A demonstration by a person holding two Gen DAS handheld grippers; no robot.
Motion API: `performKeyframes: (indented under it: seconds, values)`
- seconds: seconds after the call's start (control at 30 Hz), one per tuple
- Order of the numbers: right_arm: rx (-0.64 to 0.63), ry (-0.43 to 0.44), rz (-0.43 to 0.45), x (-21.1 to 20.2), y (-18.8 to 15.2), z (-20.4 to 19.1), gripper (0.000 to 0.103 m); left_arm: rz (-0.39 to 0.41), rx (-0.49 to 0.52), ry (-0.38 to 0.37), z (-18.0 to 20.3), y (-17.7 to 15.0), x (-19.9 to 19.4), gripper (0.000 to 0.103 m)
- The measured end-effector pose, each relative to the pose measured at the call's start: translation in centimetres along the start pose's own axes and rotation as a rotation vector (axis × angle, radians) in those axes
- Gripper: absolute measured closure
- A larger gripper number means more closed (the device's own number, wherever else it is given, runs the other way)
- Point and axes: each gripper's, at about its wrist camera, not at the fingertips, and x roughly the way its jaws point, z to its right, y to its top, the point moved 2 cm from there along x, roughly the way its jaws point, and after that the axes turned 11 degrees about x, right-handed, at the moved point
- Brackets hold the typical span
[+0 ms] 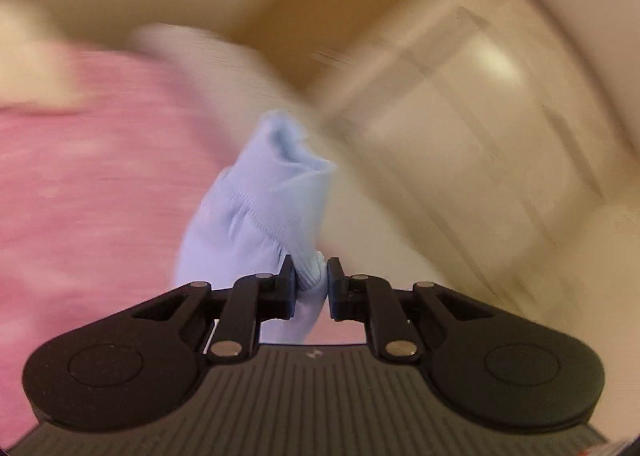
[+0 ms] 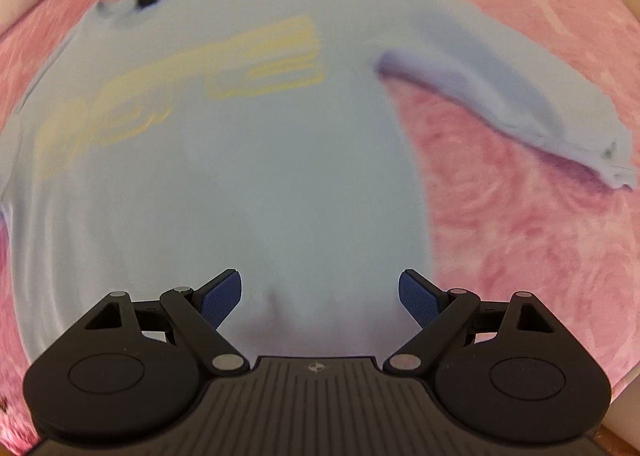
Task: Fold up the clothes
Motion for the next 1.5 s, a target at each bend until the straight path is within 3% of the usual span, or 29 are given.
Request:
performKeyframes:
  seconds: [0.07,0.1,0.17,0.27,0.37,0.47,0.57,0.67,0.77,0.87,0.93,0.97,1.0,1.1,1.5]
  values:
    - [0.029,0.002,0.019,-0.5,0.8,1.2,0.015,-0.134,0.045,-0.195,5.3,-1.3,2.5,0.078]
    - [0.045,0.003,0.03,-0.7,1.3,1.7,0.015,-0.214,0.048,-0.262,7.3,-2.7,3.7,0.066]
    - [0.079,0.01,0.054,-1.1,2.3,2.6,0.015,-0.35,0.059,-0.297,9.9,-6.6,5.4,0.061]
    - [0.131,0.037,0.084,-1.3,3.4,3.9,0.015,-0.55,0.046,-0.19,10.2,-12.7,7.1,0.057]
    - [0.174,0.082,0.09,-0.9,4.0,4.7,0.015,-0.641,0.017,-0.06,8.2,-16.1,6.7,0.057]
    - [0.222,0.196,0.071,0.1,4.1,4.3,0.02,-0.678,-0.009,0.07,5.1,-17.1,5.0,0.057]
    - [0.297,0.363,0.04,1.5,4.3,3.5,0.036,-0.702,0.0,0.148,2.7,-16.6,3.5,0.055]
    - [0.451,0.539,-0.006,4.0,4.9,2.5,0.045,-0.713,0.017,0.192,0.5,-15.6,2.9,0.055]
    - [0.533,0.614,0.004,6.2,5.5,0.9,0.045,-0.721,0.031,0.211,-1.0,-15.0,3.0,0.055]
    - [0.494,0.588,0.04,7.8,6.4,-1.3,0.045,-0.734,0.049,0.2,-2.3,-15.0,3.5,0.055]
    - [0.444,0.577,0.054,8.5,7.0,-3.0,0.068,-0.74,0.066,0.184,-2.7,-15.1,3.9,0.058]
    - [0.417,0.584,0.057,8.5,7.4,-3.8,0.09,-0.742,0.076,0.175,-2.8,-15.1,4.1,0.059]
    - [0.386,0.579,0.078,8.3,7.8,-4.3,0.093,-0.745,0.085,0.166,-2.9,-15.2,4.3,0.061]
    - [0.211,0.633,0.284,4.4,8.7,-5.5,0.095,-0.759,0.107,0.147,-2.7,-15.7,5.0,0.063]
    - [0.182,0.44,0.349,5.8,10.3,-1.4,0.095,-0.882,0.173,0.157,-2.5,-19.6,6.5,0.063]
